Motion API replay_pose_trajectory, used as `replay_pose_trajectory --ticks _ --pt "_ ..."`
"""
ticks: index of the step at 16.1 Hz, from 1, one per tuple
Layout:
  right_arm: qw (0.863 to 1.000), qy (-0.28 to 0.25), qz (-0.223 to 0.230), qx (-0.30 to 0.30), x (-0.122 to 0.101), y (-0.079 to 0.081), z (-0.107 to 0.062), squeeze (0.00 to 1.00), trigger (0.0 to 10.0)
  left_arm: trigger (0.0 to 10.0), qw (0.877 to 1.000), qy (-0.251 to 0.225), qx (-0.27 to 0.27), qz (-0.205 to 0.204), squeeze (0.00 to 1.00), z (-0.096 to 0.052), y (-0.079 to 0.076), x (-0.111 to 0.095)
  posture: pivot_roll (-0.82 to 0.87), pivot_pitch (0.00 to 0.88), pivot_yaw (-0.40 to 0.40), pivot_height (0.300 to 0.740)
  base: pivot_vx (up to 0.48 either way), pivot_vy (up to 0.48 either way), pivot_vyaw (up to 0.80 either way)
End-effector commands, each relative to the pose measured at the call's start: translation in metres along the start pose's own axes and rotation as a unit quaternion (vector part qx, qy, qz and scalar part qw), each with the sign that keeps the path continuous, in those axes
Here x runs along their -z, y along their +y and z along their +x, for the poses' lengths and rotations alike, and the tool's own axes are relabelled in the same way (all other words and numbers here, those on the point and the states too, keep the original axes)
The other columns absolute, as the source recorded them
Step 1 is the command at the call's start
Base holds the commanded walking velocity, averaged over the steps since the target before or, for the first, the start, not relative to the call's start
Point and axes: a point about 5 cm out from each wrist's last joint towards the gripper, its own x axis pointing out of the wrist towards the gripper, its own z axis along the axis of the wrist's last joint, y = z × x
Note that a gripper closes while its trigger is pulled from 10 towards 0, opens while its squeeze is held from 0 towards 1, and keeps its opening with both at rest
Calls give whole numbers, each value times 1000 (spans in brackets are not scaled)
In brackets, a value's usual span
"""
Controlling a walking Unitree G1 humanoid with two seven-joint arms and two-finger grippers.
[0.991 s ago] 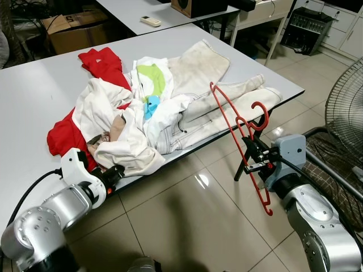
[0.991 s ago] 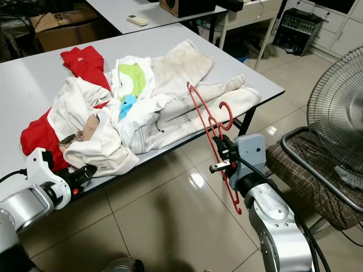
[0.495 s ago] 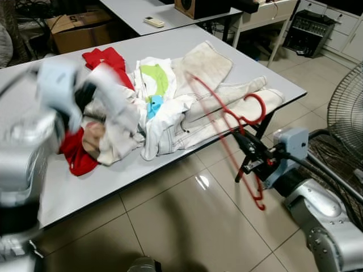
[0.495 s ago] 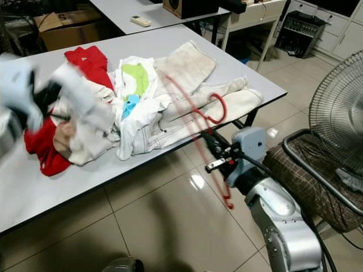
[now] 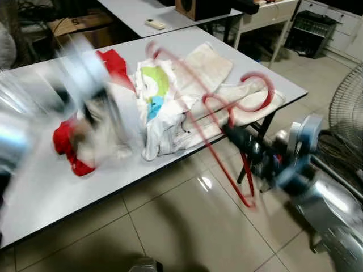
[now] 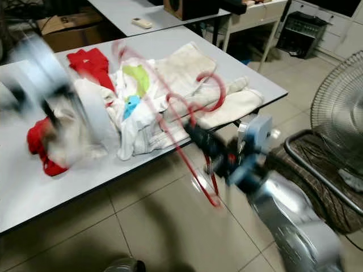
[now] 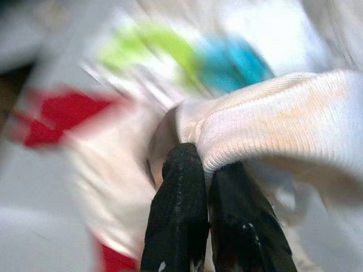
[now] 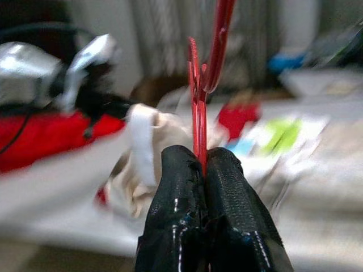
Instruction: Hang hanger
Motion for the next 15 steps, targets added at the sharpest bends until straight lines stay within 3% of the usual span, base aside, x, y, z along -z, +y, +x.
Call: replay_pose_trajectory --ticks 1,4,9,15 --pt "999 29 7 -30 5 9 -1 0 10000 0 1000 -5 -15 -1 0 -3 6 -6 89 21 51 740 0 0 0" --pt "992 106 26 -68 25 22 -12 0 10000 0 1000 5 -13 7 0 3 11 -9 68 13 58 740 0 0 0" --pt "986 147 32 -77 30 19 -16 0 10000 0 1000 -2 21 17 0 8 -3 -17 82 17 28 740 0 0 0" --pt "982 168 28 -88 42 15 3 0 10000 0 997 -15 62 48 0 13 -21 -29 84 17 34 740 0 0 0"
